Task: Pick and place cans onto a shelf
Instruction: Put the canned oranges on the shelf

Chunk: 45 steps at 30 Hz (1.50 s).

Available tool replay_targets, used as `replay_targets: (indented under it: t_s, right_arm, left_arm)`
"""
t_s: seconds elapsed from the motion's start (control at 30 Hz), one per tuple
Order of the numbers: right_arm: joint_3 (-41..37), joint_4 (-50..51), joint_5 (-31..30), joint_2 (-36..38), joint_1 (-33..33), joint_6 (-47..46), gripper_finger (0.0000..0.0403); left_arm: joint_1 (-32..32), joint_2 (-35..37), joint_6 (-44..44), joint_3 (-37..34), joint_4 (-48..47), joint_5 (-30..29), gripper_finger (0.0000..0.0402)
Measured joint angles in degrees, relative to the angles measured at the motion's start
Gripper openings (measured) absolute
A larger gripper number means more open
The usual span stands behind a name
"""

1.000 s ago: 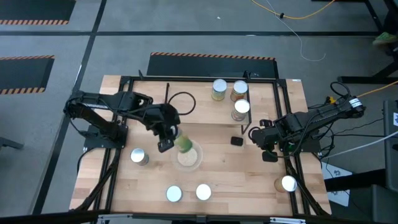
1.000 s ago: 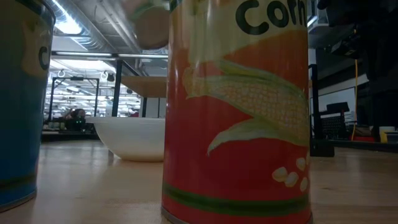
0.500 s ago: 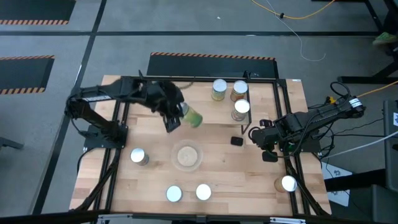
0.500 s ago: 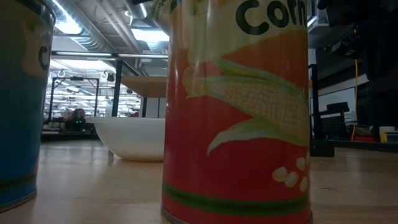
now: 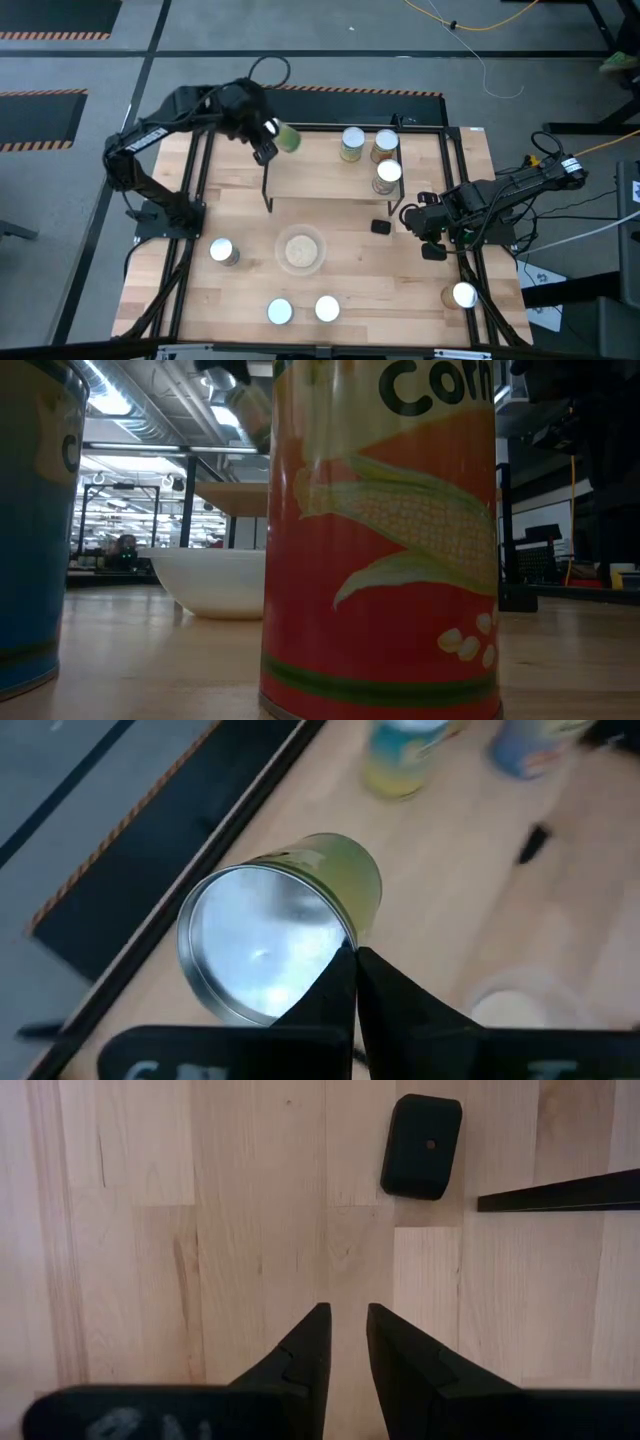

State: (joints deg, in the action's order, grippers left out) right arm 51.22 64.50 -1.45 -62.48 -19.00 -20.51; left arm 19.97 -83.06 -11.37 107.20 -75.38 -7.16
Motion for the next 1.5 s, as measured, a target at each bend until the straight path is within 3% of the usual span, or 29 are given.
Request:
replay_targets:
  t_s: [0.3,0.7,1.5]
  right_arm:
    - [0.0,-0.7,0.0,0.0,0.0,0.0,0.0074]
    - [0.0,-0.9,0.0,0.0,0.0,0.0,0.0074]
    - [0.0,-1.1,0.0,0.0,0.0,0.2,0.0074]
  left_arm:
    - [2.8,-5.0,3.1,0.0,-3.6,-3.6,0.0000]
    - [2.8,-14.0,6.1,0.0,-3.6,-2.4,0.0000]
    - [2.7,-14.5,5.9,0.0,-4.3,-1.3,0.0000]
